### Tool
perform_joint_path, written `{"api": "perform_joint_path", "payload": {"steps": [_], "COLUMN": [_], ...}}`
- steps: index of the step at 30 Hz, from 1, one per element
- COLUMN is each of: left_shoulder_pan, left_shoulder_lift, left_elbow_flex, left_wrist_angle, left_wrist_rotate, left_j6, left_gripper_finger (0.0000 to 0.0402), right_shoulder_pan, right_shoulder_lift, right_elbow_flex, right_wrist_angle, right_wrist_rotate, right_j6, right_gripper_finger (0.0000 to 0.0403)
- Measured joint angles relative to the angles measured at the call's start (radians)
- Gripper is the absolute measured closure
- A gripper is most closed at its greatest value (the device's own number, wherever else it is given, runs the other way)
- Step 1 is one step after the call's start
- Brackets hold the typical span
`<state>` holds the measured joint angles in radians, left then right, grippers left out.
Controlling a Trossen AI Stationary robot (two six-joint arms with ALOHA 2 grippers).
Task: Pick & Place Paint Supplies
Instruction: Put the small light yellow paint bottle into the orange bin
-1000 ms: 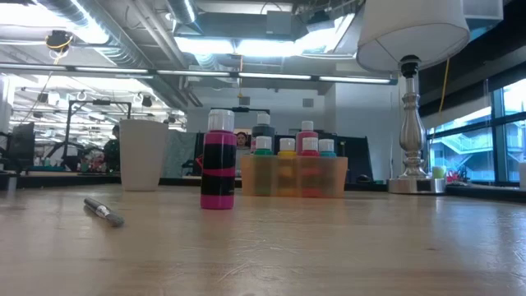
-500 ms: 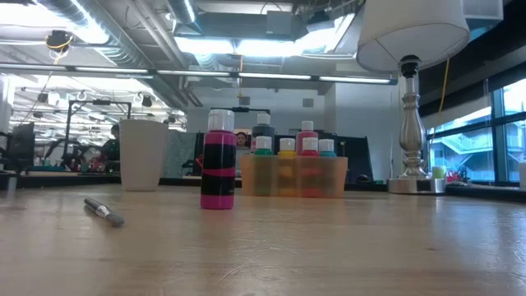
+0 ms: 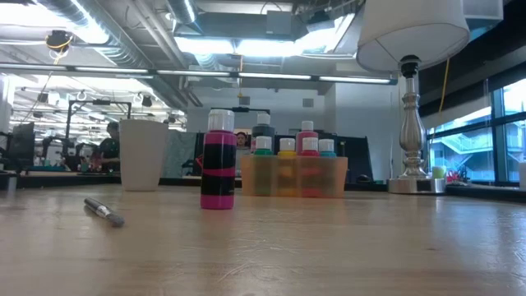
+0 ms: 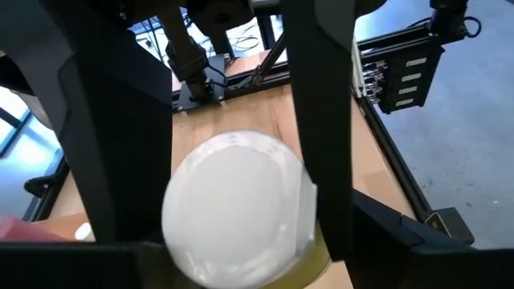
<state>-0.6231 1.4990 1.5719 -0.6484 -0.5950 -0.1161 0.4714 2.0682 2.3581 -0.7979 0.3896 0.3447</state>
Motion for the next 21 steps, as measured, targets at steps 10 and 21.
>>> {"api": "perform_joint_path", "payload": {"steps": [10, 21], "left_shoulder_pan": [-0.01, -0.01], "left_shoulder_lift": [-0.028, -0.036], "left_elbow_flex": [0.0, 0.0], "left_wrist_angle": [-0.002, -0.008], "left_wrist_rotate": [0.0, 0.016], "left_j6": [0.068, 0.067], "left_gripper_finger": [0.021, 0.021], "right_shoulder_pan": [0.029, 0.047], "right_shoulder_lift": [-0.005, -0.009], "right_elbow_flex": [0.0, -0.001], "right_wrist_angle": [0.012, 0.016], "right_wrist_rotate": [0.022, 0.035], "right_j6": [0.02, 0.049], "right_gripper_finger": [0.0215, 0.022]}}
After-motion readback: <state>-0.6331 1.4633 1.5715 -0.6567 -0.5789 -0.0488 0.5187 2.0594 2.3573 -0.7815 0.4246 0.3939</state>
